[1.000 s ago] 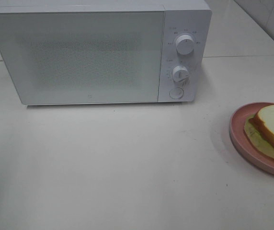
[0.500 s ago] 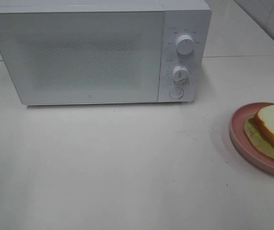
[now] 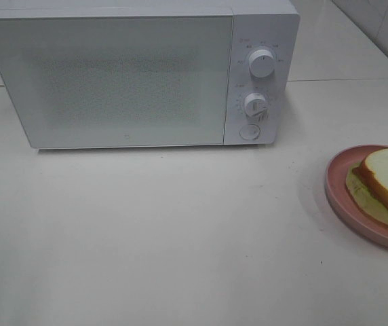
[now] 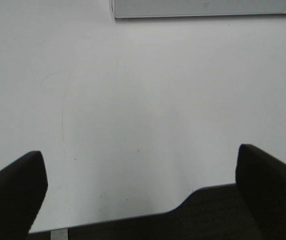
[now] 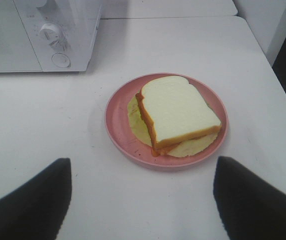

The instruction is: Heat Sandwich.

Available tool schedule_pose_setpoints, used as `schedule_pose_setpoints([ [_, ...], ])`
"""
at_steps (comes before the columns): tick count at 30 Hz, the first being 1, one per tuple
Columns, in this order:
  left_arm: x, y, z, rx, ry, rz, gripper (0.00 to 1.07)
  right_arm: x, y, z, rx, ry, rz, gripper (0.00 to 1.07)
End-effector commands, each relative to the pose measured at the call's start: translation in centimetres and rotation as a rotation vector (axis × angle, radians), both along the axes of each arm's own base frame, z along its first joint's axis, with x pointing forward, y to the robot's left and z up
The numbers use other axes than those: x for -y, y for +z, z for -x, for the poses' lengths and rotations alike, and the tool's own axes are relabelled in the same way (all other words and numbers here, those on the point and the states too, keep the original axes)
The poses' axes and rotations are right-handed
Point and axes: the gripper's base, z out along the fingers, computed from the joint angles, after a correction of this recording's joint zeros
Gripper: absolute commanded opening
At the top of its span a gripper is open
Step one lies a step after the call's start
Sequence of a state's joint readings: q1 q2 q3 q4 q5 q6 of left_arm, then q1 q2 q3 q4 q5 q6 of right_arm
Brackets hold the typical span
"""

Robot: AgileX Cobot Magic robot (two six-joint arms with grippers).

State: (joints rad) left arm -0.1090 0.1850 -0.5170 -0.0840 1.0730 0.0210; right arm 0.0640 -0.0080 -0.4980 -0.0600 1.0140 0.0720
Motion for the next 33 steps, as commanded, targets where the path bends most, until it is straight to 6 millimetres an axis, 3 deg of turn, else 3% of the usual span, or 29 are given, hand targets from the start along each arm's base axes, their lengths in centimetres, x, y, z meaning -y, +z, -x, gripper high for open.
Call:
schedule_pose_setpoints([
  [1,0.0,0.1,0.9,0.062,-0.003,0.021,0.97,0.0,0.0,0.3,0.037,-0.003,0.003,0.76],
  [8,-0.1,0.1,3.3,0.223,0.12,0.025,0.97,0.0,0.0,0.3,0.037,-0.003,0.003,0.76],
  [33,0.0,0.1,3.2,0.217,0.12,0.025,0.97,0.0,0.0,0.2,0.034,-0.003,0.004,0.76],
])
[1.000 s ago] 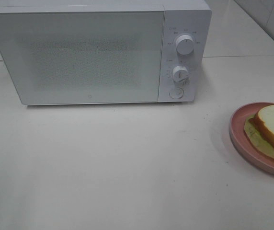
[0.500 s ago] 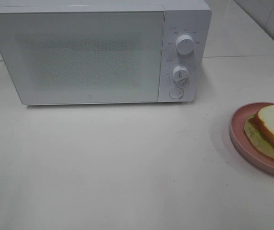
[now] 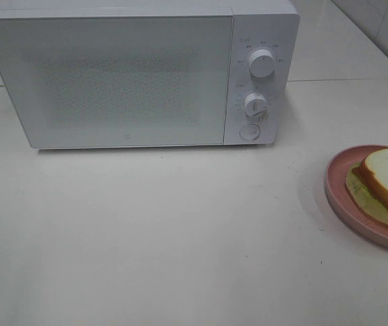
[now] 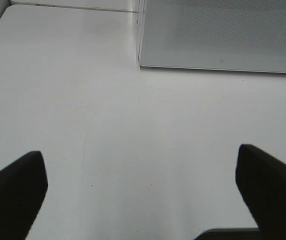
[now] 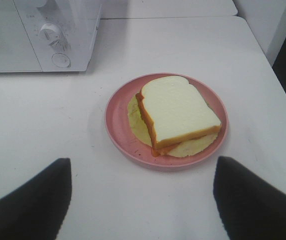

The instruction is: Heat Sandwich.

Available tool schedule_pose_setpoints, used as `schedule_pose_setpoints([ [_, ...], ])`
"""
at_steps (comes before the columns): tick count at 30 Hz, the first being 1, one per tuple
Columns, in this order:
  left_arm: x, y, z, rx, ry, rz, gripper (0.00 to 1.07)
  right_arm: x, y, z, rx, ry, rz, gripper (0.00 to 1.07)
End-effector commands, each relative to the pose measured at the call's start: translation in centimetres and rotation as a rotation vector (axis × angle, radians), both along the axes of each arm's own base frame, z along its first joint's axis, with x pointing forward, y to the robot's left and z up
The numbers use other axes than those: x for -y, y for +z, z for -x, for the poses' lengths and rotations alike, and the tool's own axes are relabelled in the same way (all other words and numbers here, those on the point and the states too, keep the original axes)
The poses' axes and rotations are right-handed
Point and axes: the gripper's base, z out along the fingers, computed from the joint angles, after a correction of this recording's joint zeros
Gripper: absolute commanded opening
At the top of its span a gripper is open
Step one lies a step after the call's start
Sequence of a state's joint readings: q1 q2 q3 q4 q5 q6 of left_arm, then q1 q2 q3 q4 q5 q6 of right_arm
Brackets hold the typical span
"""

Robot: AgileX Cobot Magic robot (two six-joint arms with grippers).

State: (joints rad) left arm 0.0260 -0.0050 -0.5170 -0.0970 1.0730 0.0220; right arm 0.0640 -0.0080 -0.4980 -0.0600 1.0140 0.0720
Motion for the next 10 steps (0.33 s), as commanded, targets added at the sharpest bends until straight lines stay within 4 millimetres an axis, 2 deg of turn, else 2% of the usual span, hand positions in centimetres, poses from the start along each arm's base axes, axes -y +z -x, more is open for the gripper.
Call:
schedule_pose_setpoints([
  [1,0.06,-0.03,0.34,0.028,-0.008,0.004,0.97,0.03,0.03,0.21,0.034,-0.003,0.004,0.76],
  [10,0.06,-0.03,0.34,0.028,-0.008,0.004,0.97,0.02,0.03,0.2,0.033,-0.001,0.005,0.76],
])
